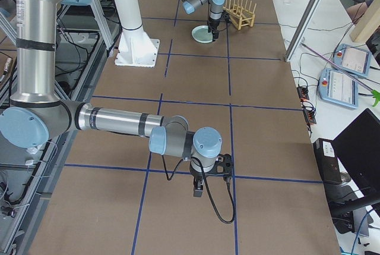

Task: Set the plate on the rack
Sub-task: 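Close the left gripper on the plate's rim nearest the rack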

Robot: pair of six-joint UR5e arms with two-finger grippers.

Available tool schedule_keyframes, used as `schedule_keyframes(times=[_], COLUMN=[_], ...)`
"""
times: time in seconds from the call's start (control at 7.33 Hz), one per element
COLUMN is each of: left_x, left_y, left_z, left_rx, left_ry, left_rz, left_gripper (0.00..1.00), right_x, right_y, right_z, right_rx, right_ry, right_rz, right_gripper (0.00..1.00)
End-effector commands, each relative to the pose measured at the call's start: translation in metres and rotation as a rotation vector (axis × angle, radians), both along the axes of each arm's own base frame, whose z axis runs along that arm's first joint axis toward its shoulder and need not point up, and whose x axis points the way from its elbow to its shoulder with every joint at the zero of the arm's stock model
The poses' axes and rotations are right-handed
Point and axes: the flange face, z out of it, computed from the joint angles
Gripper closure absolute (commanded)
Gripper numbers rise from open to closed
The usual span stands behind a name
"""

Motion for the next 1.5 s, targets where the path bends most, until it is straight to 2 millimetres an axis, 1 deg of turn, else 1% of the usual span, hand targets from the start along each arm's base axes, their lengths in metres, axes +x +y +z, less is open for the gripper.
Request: schedule_keyframes(times=[0.0,0.14,0.27,0.55,0.68,0.82,0.95,1.36], left_x=[0.009,0.010,0.012,0.014,0.014,0.013,0.013,0.013], left_y=[0.006,0.008,0.010,0.010,0.010,0.010,0.011,0.011], left_z=[-0.005,-0.003,-0.001,0.006,0.006,0.005,0.003,-0.002], left_rx=[0.002,-0.001,-0.003,-0.009,-0.010,-0.010,-0.008,-0.007], left_ry=[0.003,0.001,-0.001,-0.010,-0.011,-0.010,-0.008,-0.001], left_rz=[0.010,0.014,0.017,0.019,0.019,0.017,0.017,0.016], left_gripper=[0.11,0.17,0.21,0.21,0.29,0.60,1.00,1.00], right_x=[0.000,0.000,0.000,0.000,0.000,0.000,0.000,0.000], right_y=[0.000,0.000,0.000,0.000,0.000,0.000,0.000,0.000], right_z=[0.000,0.000,-0.001,-0.001,0.000,0.000,0.000,-0.001], right_rx=[-0.001,0.000,0.001,0.002,0.000,-0.001,-0.001,0.002], right_ry=[0.000,0.000,0.000,0.000,0.000,0.000,0.000,0.000], right_rz=[0.001,0.000,0.001,0.000,0.000,0.001,0.000,0.000], right_gripper=[0.00,0.00,0.00,0.00,0.00,0.00,0.00,0.00])
